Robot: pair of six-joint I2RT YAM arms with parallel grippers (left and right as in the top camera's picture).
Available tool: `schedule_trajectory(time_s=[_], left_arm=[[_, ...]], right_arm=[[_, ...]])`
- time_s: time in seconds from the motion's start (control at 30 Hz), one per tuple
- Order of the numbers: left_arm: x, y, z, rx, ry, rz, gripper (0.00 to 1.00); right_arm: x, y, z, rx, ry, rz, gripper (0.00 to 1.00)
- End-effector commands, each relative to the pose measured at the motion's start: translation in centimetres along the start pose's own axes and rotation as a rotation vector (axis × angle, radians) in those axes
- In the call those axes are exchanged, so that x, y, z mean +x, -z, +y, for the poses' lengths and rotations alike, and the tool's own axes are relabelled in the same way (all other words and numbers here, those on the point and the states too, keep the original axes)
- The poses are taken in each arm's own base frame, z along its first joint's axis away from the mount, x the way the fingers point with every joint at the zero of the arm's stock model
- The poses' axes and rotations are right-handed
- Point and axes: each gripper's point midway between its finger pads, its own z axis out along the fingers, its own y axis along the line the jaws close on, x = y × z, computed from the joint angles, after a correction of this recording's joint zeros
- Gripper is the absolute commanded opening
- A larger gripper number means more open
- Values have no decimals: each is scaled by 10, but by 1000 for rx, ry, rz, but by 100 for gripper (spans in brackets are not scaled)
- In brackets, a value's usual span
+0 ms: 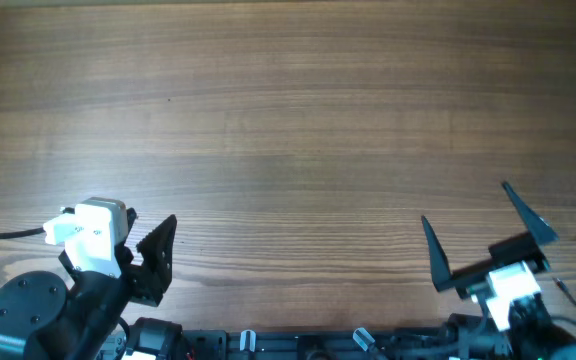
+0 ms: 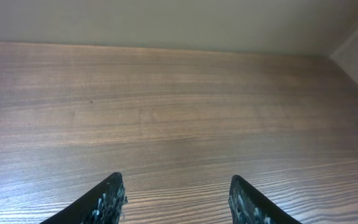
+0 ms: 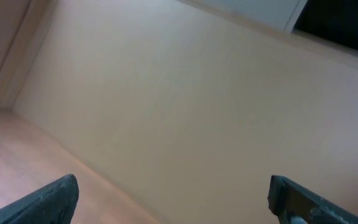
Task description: Untangle cables
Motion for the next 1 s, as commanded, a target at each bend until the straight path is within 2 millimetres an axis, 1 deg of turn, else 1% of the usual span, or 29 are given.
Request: schedule_trajectory(time_s=[0.0,0.03,0.07,0.1,0.23,0.4,0.53,0.67,0.7,0.73,0.83,0.97], left_arm=[[-5,2,1,-5,8,-25,56],[-6,2,0,-4,8,-29,56],[-7,3,0,-4,8,-32,56],[-7,3,0,-4,8,-33,56],[-7,3,0,-4,8,-32,56],[-7,3,0,-4,7,-32,56],[-7,3,0,-4,7,-32,56],[-7,3,0,-4,7,-32,56],[-7,3,0,-4,7,-32,56],[-7,3,0,-4,7,-32,56],[-7,3,0,-3,7,-32,56],[-7,3,0,-3,7,-32,57]], right_arm=[[33,-3,6,1,-129,9,100],[45,-4,3,30,-166,16,100],[64,-4,1,67,-218,35,100],[74,-4,1,78,-244,44,100],[104,-3,9,77,-286,78,100],[123,-1,15,72,-317,122,100],[149,3,22,81,-390,197,100],[160,5,26,76,-418,241,100],[167,7,27,85,-434,272,100],[180,11,30,97,-463,325,100],[186,12,31,113,-551,351,100],[190,13,33,117,-588,366,100]])
